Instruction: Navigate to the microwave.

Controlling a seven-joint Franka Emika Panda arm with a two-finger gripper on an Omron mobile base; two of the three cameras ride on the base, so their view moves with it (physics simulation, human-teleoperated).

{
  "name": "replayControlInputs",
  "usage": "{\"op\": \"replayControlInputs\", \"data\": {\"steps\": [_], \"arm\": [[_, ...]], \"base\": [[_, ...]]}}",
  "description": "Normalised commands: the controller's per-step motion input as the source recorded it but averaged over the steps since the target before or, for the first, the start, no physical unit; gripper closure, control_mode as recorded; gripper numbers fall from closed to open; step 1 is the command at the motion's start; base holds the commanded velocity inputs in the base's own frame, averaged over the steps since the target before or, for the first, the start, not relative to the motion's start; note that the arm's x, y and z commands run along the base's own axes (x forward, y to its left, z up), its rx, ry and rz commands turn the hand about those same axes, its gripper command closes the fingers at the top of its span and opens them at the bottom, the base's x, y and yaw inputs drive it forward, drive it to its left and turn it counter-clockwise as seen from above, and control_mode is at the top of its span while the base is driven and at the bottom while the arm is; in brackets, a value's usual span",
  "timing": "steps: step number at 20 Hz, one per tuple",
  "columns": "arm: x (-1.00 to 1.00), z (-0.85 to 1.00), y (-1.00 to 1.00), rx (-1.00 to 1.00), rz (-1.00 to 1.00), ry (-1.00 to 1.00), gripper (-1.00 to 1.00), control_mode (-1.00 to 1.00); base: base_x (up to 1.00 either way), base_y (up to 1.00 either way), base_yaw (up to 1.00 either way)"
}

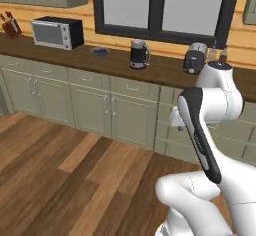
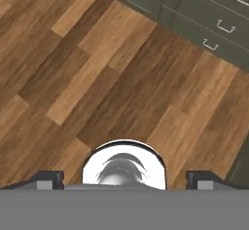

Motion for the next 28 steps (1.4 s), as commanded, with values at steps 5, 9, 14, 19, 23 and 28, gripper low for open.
{"op": "replayControlInputs", "data": {"steps": [5,9,14,19,23,28], "arm": [[0.0,0.0,0.0,0.0,0.0,0.0,-1.0,1.0],[0.0,0.0,0.0,0.0,0.0,0.0,-1.0,1.0],[0.0,0.0,0.0,0.0,0.0,0.0,-1.0,1.0],[0.0,0.0,0.0,0.0,0.0,0.0,-1.0,1.0],[0.0,0.0,0.0,0.0,0.0,0.0,-1.0,1.0],[0.0,0.0,0.0,0.0,0.0,0.0,-1.0,1.0]], "base": [[0.55,0.24,0.73],[0.55,0.2,0.71],[0.57,0.11,0.68],[0.79,0.01,0.63],[1.0,-0.24,0.46],[1.0,-0.53,0.3]]}}
